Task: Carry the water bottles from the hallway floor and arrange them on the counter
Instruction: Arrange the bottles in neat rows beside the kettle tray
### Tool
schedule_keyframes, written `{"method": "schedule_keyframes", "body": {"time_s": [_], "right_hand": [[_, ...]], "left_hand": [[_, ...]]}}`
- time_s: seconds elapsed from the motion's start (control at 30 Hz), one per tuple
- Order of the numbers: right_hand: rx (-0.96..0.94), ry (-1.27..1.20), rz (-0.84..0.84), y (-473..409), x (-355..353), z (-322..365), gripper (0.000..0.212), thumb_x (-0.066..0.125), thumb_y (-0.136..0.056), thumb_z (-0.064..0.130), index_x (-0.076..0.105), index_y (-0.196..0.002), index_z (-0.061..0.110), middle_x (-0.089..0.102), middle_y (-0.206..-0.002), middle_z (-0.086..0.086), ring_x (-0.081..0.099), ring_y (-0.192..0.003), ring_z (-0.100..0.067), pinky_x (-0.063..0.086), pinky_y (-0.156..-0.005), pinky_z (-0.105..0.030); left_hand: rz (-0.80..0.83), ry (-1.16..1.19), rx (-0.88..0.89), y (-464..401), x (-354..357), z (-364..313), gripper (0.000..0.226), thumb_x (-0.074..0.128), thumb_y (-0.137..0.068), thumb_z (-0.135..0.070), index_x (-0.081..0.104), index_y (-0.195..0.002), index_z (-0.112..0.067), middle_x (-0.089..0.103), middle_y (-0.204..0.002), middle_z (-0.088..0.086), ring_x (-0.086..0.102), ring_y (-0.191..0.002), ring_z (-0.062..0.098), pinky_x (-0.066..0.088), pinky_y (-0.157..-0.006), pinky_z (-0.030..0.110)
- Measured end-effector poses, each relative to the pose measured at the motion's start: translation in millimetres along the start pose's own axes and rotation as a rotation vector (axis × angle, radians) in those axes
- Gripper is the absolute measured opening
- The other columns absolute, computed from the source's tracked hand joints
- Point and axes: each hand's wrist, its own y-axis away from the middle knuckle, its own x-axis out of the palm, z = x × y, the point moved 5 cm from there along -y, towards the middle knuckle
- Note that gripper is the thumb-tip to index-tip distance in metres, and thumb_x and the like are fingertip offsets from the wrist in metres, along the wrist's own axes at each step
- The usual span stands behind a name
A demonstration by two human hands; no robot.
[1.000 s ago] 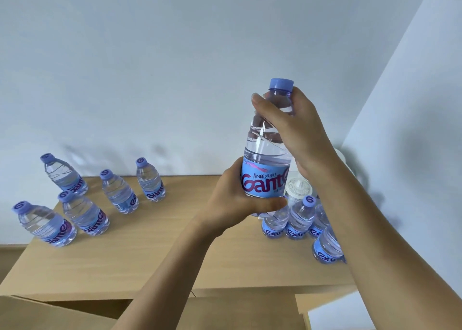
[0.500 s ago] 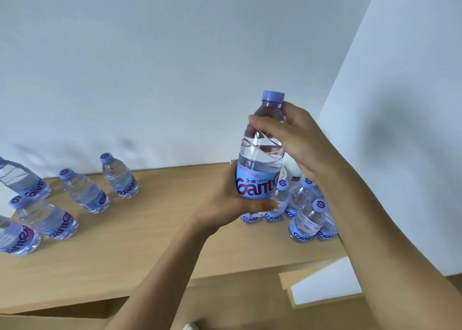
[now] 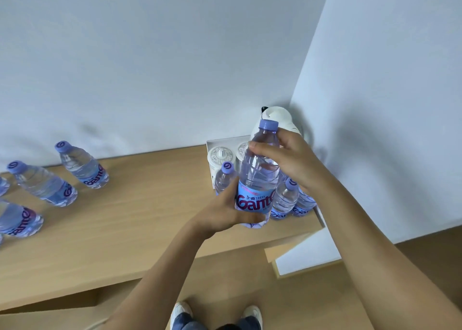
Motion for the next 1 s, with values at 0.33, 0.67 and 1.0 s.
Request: {"method": "schedule_keyframes", "body": {"time_s": [0.33, 0.67, 1.0], "right_hand": [[0.067, 0.121, 0.031, 13.5, -1.5, -82.3, 0.033, 0.081, -0.078, 0.029, 0.068, -0.105, 0.017, 0.076, -0.094, 0.005, 0.070, -0.093, -0.006, 0.053, -0.088, -0.031], [0.124, 0.124, 0.040, 31.7, 6.3, -146.1, 0.042, 0.084, -0.077, 0.021, 0.062, -0.113, 0.020, 0.070, -0.109, 0.013, 0.064, -0.105, -0.001, 0.049, -0.094, -0.024], [0.139, 0.223, 0.020, 38.9, 16.9, -172.8, 0.048, 0.083, -0.077, 0.024, 0.060, -0.119, 0.021, 0.062, -0.099, 0.023, 0.056, -0.092, 0.017, 0.041, -0.079, -0.003]], "left_hand": [[-0.119, -0.103, -0.057, -36.4, 15.8, 67.4, 0.067, 0.082, -0.069, 0.002, 0.052, -0.122, -0.025, 0.067, -0.113, -0.009, 0.065, -0.097, -0.003, 0.055, -0.077, 0.018], [-0.248, -0.206, -0.063, -55.5, 26.0, 129.4, 0.070, 0.085, -0.061, 0.009, 0.054, -0.122, -0.006, 0.066, -0.109, 0.003, 0.062, -0.097, 0.014, 0.045, -0.076, 0.005], [-0.387, -0.304, -0.095, -67.6, 30.7, 169.4, 0.079, 0.087, -0.060, 0.000, 0.051, -0.130, -0.008, 0.057, -0.120, 0.008, 0.058, -0.108, 0.024, 0.047, -0.088, 0.032]]}}
